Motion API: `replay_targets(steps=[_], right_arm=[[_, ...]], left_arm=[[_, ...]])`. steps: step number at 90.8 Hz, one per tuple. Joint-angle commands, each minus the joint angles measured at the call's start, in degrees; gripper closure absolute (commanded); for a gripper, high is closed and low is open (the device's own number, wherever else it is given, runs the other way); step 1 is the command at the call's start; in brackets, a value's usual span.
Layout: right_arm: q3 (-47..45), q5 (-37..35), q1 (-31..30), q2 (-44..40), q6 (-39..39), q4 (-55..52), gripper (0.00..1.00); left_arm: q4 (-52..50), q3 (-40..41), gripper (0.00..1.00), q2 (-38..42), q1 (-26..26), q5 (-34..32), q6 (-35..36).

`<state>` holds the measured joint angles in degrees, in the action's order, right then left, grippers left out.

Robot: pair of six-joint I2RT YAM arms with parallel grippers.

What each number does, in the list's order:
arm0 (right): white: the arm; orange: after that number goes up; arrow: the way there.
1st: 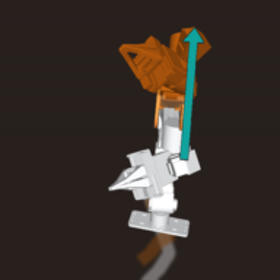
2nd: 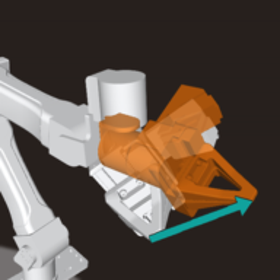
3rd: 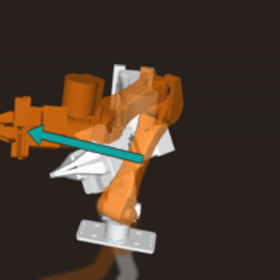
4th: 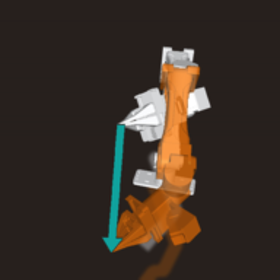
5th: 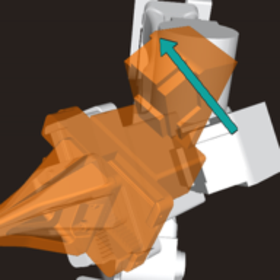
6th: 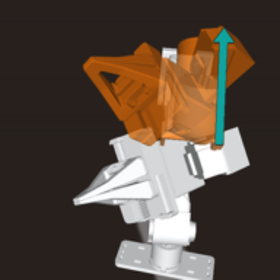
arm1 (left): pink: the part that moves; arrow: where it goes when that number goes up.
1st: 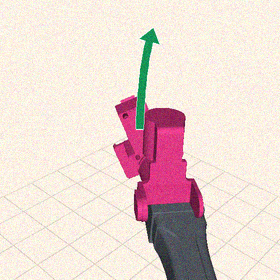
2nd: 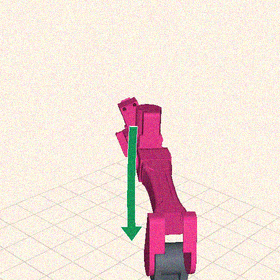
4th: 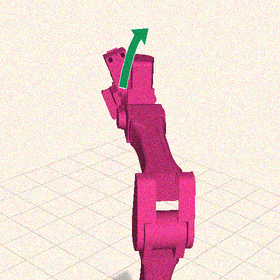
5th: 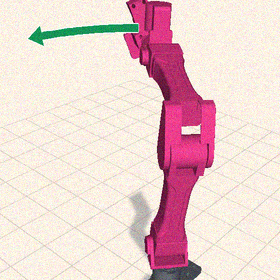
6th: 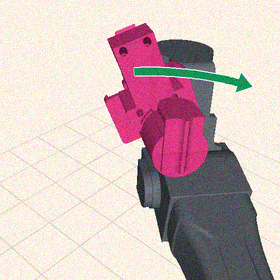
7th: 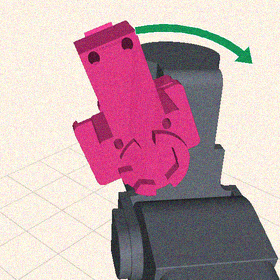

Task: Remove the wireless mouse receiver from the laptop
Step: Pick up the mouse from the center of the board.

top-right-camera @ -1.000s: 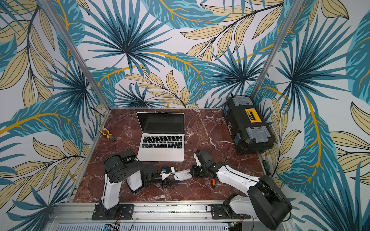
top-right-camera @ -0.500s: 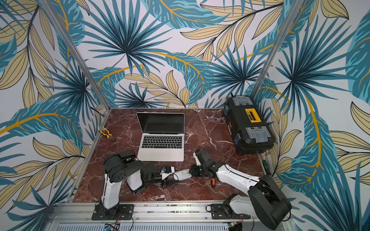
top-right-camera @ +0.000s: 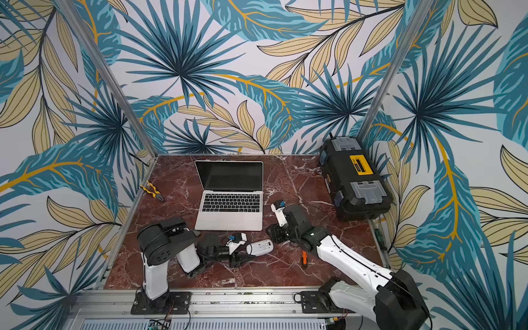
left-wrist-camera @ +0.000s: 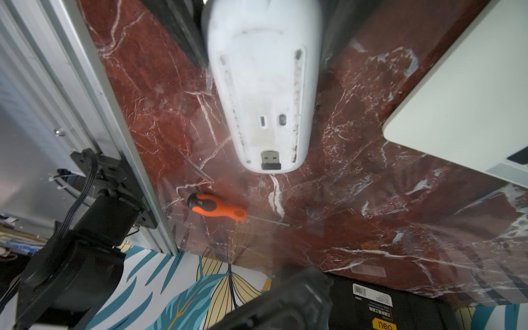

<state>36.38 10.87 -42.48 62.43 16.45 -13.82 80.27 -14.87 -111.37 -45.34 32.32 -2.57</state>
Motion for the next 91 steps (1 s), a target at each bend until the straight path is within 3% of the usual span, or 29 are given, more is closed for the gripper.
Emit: replay_targets(steps=[1,25,42,66,91], right_arm=[[0.4,5.0,-0.3,-4.2,-7.7,2.3,0.45],[2.7,12.3,-0.3,-9.4,-21.2,4.0,0.42],[3.8,15.0,-0.3,-12.3,-34.3,0.4,0.38],[6.6,15.6,-0.5,-12.1,-51.6,-13.3,0.35],[1.7,15.6,-2.4,-11.9,-57.6,-13.0,0.31]], left_arm=[[0.1,-0.1,0.63,1.6,1.5,3.0,-7.8],[-0.4,-0.6,0.64,5.3,4.5,7.9,-21.6],[-12.5,-4.7,0.66,10.3,5.3,10.4,-30.1],[-40.1,-11.0,0.66,19.7,5.3,12.8,-29.5],[-50.3,-14.0,0.65,23.2,5.3,14.6,-27.9]])
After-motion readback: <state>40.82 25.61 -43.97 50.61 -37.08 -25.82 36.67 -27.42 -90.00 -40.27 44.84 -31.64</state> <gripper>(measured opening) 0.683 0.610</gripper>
